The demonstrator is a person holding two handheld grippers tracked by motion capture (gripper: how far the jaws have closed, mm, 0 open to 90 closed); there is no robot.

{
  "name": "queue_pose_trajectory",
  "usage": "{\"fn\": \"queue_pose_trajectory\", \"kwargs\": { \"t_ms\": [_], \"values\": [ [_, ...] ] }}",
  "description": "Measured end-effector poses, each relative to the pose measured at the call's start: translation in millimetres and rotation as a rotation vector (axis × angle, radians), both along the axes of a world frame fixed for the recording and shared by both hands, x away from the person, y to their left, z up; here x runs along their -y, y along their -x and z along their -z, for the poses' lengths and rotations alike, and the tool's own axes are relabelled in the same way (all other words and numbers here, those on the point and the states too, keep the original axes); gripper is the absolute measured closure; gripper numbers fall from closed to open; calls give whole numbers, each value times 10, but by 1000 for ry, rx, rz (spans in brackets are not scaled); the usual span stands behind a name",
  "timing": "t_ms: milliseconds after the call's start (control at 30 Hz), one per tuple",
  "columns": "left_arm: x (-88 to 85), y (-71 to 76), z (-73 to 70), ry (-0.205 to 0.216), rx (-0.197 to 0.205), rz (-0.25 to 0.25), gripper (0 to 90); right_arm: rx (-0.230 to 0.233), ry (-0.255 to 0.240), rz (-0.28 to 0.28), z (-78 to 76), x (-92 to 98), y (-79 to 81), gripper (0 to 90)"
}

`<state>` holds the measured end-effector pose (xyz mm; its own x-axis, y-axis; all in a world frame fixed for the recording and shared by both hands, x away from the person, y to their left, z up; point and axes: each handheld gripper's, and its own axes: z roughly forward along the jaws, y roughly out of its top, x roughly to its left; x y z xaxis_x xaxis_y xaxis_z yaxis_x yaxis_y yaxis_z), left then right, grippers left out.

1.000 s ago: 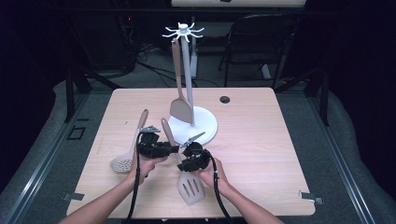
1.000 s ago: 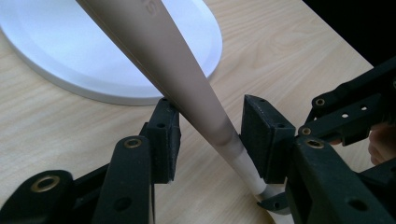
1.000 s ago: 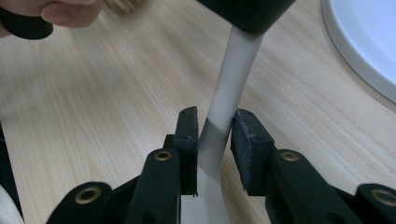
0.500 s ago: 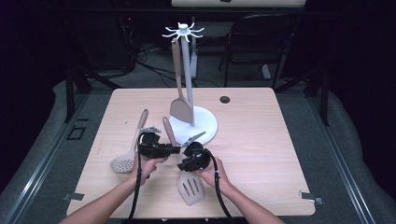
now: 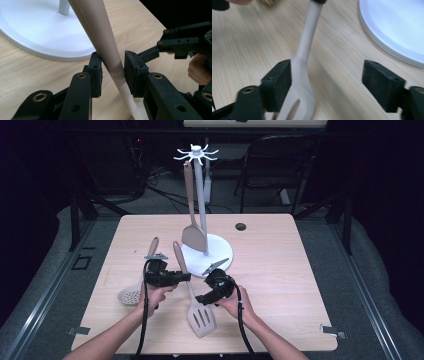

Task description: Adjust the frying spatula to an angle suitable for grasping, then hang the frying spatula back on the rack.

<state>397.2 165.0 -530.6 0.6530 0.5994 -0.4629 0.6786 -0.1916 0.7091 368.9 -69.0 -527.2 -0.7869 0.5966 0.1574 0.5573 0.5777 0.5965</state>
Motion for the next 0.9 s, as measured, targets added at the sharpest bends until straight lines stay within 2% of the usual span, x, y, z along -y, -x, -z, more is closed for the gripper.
{"fn": "queue_pose_trajectory", "kwargs": {
  "t_ms": [100,133,433,600,700,900],
  "values": [
    [-16,-8,-12,1,3,-3,687,22,24,10,-37,81,9,157],
    [-23,-9,-17,3,4,-5,689,16,30,15,-44,98,11,143],
    [-46,-14,-53,6,29,-14,695,22,97,50,-116,411,19,79],
    [-50,-13,-65,18,36,-25,700,35,106,87,-142,562,7,36],
    [-53,-11,-79,12,44,-20,700,23,116,97,-140,606,-2,0],
    [-52,-11,-90,27,53,-13,705,25,122,126,-149,768,12,0]
  ]
}}
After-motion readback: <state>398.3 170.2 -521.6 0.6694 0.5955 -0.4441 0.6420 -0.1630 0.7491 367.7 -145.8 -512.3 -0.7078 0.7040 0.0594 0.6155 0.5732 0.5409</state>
